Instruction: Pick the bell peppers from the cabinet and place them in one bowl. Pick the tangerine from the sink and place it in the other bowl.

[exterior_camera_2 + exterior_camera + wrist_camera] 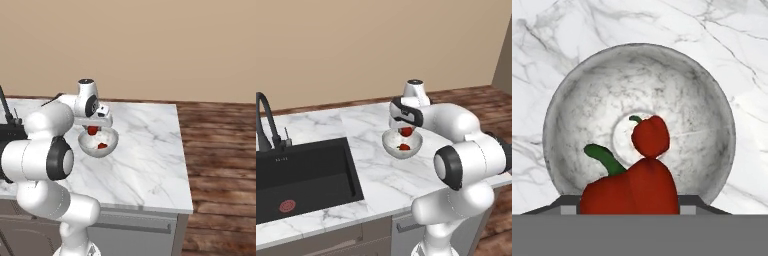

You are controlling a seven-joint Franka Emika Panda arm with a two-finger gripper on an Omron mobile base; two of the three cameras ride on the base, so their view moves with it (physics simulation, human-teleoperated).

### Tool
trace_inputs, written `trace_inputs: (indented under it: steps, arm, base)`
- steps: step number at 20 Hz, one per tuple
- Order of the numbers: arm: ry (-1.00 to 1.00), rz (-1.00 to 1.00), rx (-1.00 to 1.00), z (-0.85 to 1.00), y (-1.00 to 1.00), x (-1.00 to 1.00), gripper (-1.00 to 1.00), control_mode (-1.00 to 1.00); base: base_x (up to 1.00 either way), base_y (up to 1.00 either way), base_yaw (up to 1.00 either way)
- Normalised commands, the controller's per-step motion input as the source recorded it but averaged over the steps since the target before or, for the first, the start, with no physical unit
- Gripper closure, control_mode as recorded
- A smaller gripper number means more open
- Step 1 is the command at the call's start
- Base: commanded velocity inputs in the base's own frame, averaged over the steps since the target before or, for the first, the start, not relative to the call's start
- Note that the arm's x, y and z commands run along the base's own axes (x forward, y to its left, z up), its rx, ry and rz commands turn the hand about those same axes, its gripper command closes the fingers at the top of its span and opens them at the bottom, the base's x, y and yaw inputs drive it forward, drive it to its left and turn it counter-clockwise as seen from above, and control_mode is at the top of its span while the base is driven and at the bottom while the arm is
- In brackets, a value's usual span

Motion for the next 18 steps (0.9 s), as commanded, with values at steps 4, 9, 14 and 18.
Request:
trace_inputs:
  steps: [4, 9, 14, 18]
  arm:
    - [-0.07, 0.0, 0.0, -0.29, 0.0, 0.38, 1.0, -1.0]
    - [-0.04, 0.0, 0.0, -0.05, 0.0, 0.21, 1.0, -1.0]
    - [0.0, 0.0, 0.0, 0.0, 0.0, 0.1, 1.0, -1.0]
    - [0.0, 0.0, 0.0, -0.08, 0.0, 0.0, 1.0, -1.0]
  base:
    - [0.0, 0.0, 0.0]
    - [0.0, 0.0, 0.0]
    - [0.0, 0.0, 0.0]
    - [0.0, 0.0, 0.0]
